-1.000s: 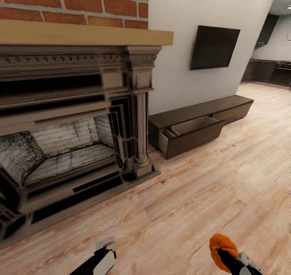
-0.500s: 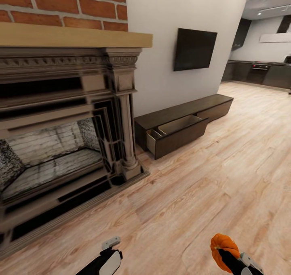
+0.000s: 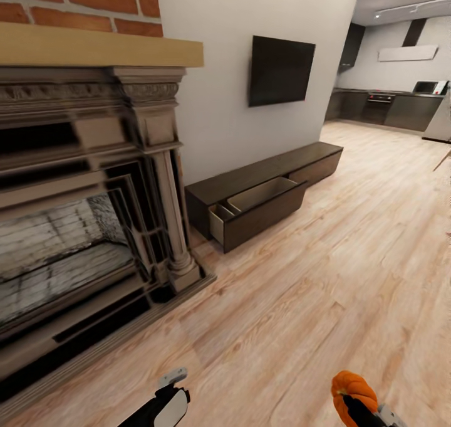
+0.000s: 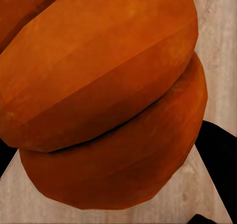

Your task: Place each of the two pumpkins and all three candles from the living room inside a cabinet in the living room (use any cabinet), then make sure every cabinet is closed, and position the cauldron so it is next to a table in the living room.

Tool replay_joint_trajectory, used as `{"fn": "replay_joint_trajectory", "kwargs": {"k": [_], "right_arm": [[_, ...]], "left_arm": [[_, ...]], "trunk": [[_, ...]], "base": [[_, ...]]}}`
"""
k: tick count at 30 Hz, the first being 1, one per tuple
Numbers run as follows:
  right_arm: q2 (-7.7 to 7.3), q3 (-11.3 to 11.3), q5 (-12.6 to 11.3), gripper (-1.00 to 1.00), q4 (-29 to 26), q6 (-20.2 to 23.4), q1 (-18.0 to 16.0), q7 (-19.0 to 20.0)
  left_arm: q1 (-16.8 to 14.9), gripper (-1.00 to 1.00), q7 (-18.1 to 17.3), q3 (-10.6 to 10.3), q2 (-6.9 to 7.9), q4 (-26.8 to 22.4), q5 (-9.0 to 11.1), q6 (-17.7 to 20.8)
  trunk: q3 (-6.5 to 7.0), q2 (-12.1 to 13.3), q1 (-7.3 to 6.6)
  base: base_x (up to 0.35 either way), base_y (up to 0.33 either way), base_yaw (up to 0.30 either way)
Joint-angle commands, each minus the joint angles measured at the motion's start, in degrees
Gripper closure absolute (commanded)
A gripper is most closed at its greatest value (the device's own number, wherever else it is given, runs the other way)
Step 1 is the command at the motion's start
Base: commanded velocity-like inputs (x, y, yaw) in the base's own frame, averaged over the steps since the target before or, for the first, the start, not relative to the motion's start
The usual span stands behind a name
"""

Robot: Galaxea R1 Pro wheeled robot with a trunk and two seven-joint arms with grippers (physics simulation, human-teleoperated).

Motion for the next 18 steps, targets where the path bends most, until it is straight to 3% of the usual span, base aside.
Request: {"fn": "replay_joint_trajectory", "kwargs": {"k": [1, 9, 18], "right_arm": [[0.02, -0.3, -0.4, 1.0, -0.1, 0.3, 0.0, 0.2], [0.02, -0.4, -0.4, 1.0, 0.0, 0.2, 0.0, 0.2], [0.02, -0.4, -0.4, 1.0, 0.0, 0.2, 0.0, 0.2]], "left_arm": [[0.0, -1.0, 0.4, -0.4, 0.04, -0.1, 0.2, 0.3], [0.0, -1.0, 0.4, -0.4, 0.08, -0.1, 0.2, 0.3], [0.0, -1.0, 0.4, -0.4, 0.09, -0.1, 0.2, 0.3]], "trunk": [[-0.14, 0.0, 0.02], [-0.33, 0.0, 0.02], [-0.33, 0.0, 0.02]], "base": [[0.261, -0.185, -0.031], [0.245, -0.188, -0.03], [0.04, -0.029, -0.26]]}}
